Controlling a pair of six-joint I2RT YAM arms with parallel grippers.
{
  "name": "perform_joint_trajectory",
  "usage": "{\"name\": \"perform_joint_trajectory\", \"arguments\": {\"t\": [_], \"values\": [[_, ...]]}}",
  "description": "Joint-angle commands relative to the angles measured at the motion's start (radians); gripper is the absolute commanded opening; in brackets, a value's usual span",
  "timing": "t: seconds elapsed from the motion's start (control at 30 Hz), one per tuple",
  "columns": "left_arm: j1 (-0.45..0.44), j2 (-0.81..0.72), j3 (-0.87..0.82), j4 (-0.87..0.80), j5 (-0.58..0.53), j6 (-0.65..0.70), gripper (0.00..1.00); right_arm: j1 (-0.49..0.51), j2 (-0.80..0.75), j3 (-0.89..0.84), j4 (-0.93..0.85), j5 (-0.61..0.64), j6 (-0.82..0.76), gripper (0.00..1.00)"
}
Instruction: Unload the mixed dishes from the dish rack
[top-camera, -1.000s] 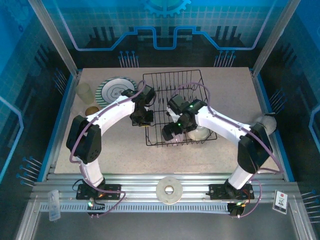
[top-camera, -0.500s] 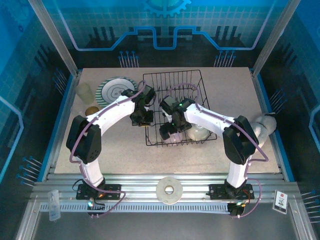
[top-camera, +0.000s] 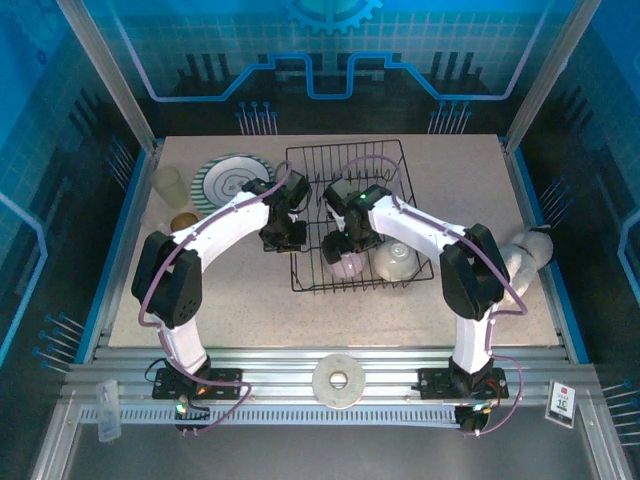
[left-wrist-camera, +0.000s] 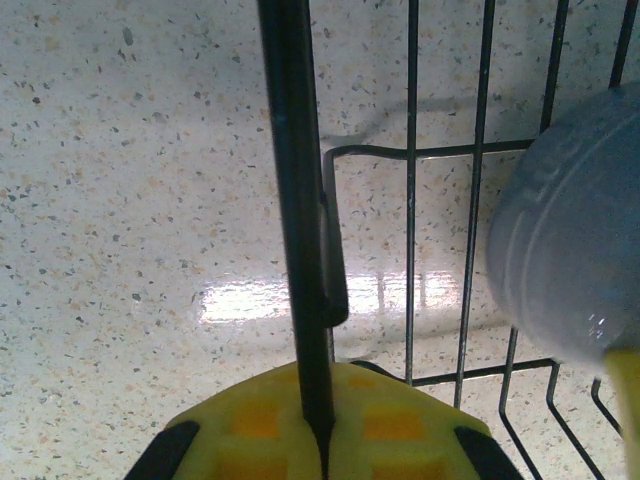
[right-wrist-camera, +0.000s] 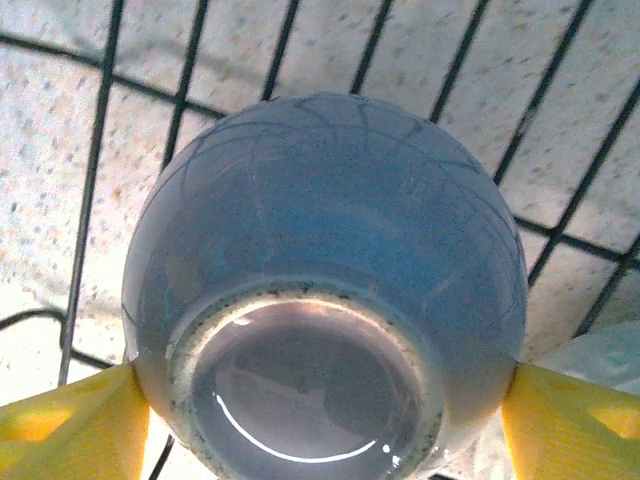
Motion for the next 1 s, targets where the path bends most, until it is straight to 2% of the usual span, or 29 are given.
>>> {"name": "perform_joint_trajectory", "arguments": {"t": [0.0, 0.23, 0.33, 0.43, 0.57, 0.67, 0.77, 0.87, 0.97], "values": [[0.007, -0.045, -0.033, -0.088, -0.015, 0.071, 0.00, -0.035, 0.043, 0.036, -0.036, 0.018, 0.017, 0.84], [0.008, -0.069, -0.028, -0.083, -0.007, 0.081, 0.00, -0.047, 0.020, 0.058, -0.054, 0.047, -0.001, 0.89], [0.008, -0.068, -0.015, -0.086, -0.001, 0.085, 0.00, -0.075, 0.004, 0.090, -0.070, -0.002, -0.007, 0.93], [0.008, -0.068, 0.004, -0.093, 0.004, 0.089, 0.10, -0.082, -0.024, 0.125, -0.076, -0.049, -0.025, 0.98], [0.011, -0.071, 0.037, -0.104, 0.003, 0.094, 0.27, -0.111, -0.059, 0.161, -0.090, -0.121, -0.031, 1.00], [0.013, -0.076, 0.084, -0.123, 0.001, 0.097, 0.48, -0.138, -0.078, 0.163, -0.097, -0.149, -0.035, 1.00], [0.013, -0.096, 0.132, -0.141, -0.039, 0.083, 0.98, -0.173, -0.092, 0.139, -0.094, -0.169, -0.040, 1.00], [0.013, -0.123, 0.163, -0.125, -0.042, 0.081, 0.99, -0.205, -0.104, 0.094, -0.074, -0.200, -0.043, 0.98], [0.013, -0.155, 0.165, -0.059, 0.067, 0.078, 0.99, -0.239, -0.112, 0.043, -0.033, -0.260, -0.041, 0.93]]}}
